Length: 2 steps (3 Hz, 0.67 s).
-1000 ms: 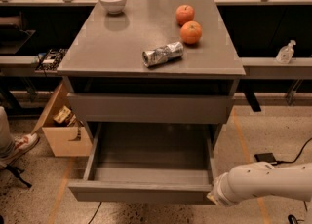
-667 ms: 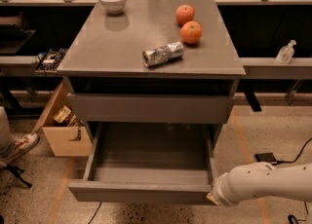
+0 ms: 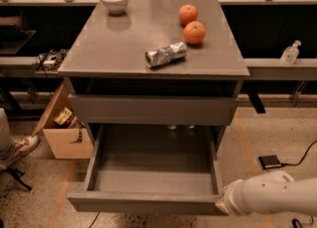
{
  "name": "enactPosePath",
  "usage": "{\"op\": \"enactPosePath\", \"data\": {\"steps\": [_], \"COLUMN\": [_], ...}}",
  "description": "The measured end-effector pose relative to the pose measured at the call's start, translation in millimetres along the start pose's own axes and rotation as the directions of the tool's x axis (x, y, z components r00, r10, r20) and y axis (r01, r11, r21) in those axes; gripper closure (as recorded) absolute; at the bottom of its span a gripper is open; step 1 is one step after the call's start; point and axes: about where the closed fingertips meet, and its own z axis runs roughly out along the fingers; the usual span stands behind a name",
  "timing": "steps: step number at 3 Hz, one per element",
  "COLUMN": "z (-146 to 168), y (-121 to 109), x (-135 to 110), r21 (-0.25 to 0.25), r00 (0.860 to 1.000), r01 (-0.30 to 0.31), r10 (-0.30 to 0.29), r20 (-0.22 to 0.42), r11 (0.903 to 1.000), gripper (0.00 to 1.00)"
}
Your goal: Open middle drawer
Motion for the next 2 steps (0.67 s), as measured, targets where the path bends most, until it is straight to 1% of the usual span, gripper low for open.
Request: {"op": "enactPosePath", "data": {"steps": [2], "z": [-2.4], "y": [-0.2], "x": [-0.7], "r21": [0.000], "r00": [1.000], "r01": [0.000], "r10": [0.000], "r20": [0.000], "r11": [1.0000], "gripper": [0.36]}}
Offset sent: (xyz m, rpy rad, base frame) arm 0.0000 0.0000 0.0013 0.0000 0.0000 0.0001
